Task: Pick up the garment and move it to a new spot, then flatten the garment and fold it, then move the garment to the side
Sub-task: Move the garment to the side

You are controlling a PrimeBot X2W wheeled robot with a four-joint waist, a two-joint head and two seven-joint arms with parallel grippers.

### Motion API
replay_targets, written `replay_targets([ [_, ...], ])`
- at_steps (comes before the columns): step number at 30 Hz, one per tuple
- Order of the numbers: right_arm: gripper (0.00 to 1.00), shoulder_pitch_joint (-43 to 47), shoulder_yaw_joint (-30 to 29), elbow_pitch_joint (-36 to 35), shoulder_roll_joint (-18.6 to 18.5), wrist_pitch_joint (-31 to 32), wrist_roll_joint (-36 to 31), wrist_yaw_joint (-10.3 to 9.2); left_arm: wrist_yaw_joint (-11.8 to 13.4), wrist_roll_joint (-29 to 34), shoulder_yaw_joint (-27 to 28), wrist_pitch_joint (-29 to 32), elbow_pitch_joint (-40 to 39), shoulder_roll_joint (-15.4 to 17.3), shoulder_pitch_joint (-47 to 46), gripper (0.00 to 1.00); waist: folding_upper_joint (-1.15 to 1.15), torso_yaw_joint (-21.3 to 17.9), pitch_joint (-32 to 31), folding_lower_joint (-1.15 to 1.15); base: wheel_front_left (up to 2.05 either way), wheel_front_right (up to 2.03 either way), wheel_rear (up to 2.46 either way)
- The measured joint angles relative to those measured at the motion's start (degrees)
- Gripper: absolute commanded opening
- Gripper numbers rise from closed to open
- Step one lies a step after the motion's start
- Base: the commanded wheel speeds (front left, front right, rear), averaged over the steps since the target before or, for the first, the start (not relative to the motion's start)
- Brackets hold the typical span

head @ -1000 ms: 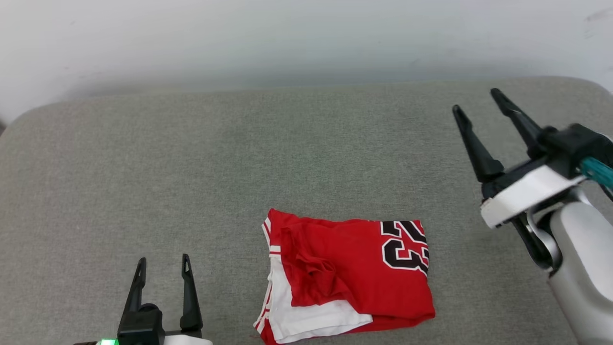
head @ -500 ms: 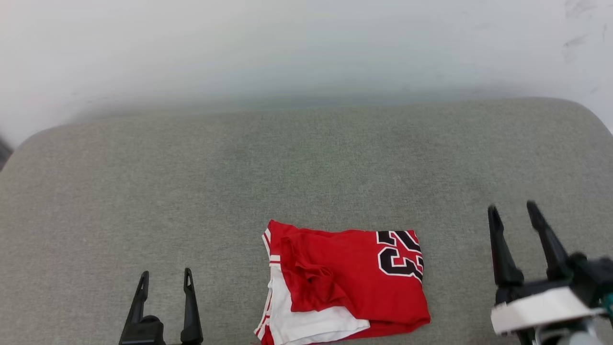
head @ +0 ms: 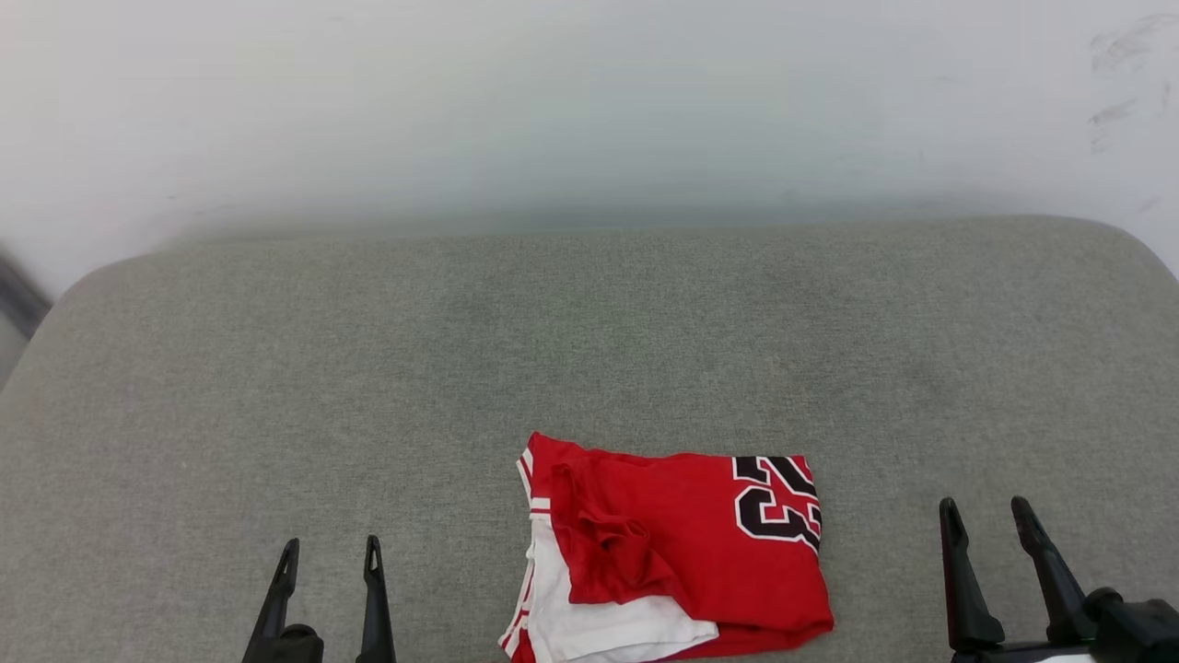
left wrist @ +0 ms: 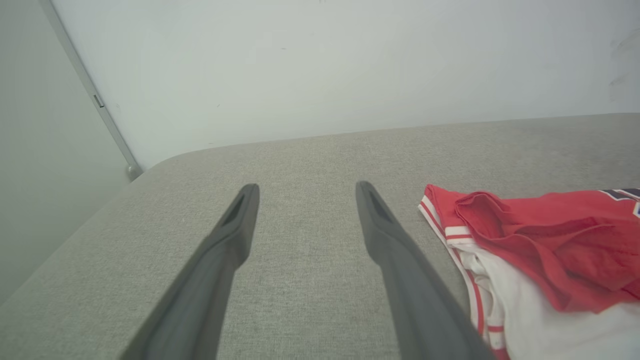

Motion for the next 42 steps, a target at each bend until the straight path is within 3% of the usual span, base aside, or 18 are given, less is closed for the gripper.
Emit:
replay_targets([
  [10,1.0,-0.43,-0.49,-0.87,0.3,-0.01,-0.66,0.0,0.04,0.16,-0.05,0.0,-0.05,0.03,0.55,1.0,0.0,0.14,0.19,0.0,0.0,0.0,0.0],
  [18,1.0,-13.51,2.33,-1.54,-10.14,1.81,0.47,0.0,0.1,0.15,-0.11,0.0,-0.09,-0.02,0.51,1.0,0.0,-0.3,0.83,0.0,0.0,0.0,0.0],
  [21,1.0,-19.19,6.54,-1.7,-15.14,9.57,4.3,0.0,0.09,0.15,-0.41,0.0,-0.04,-0.05,0.32,1.0,0.0,-0.18,1.26,0.0,0.0,0.0,0.0],
  [25,1.0,-23.49,13.47,-1.45,-20.98,30.03,16.36,0.01,0.01,0.14,-0.78,0.0,0.0,-0.16,-0.8,1.0,0.0,0.21,2.29,0.01,0.0,0.0,0.0],
  [30,1.0,-26.12,14.88,-0.33,-26.44,50.87,31.81,0.0,0.02,-0.1,-0.98,0.0,0.13,-0.35,-1.96,1.0,0.0,0.69,4.0,0.01,0.0,0.0,0.0],
  [36,1.0,-25.25,13.07,4.32,-26.99,66.55,46.79,-0.01,-0.21,-0.15,-1.37,0.0,0.32,-0.64,-3.77,1.0,0.0,1.93,6.28,0.01,0.0,0.0,0.0],
  [42,1.0,-25.3,11.87,7.8,-22.77,69.38,50.31,-0.01,-0.38,-0.16,-1.9,0.0,0.32,-0.86,-6.66,1.0,0.0,3.75,9.34,0.01,0.0,0.0,0.0],
])
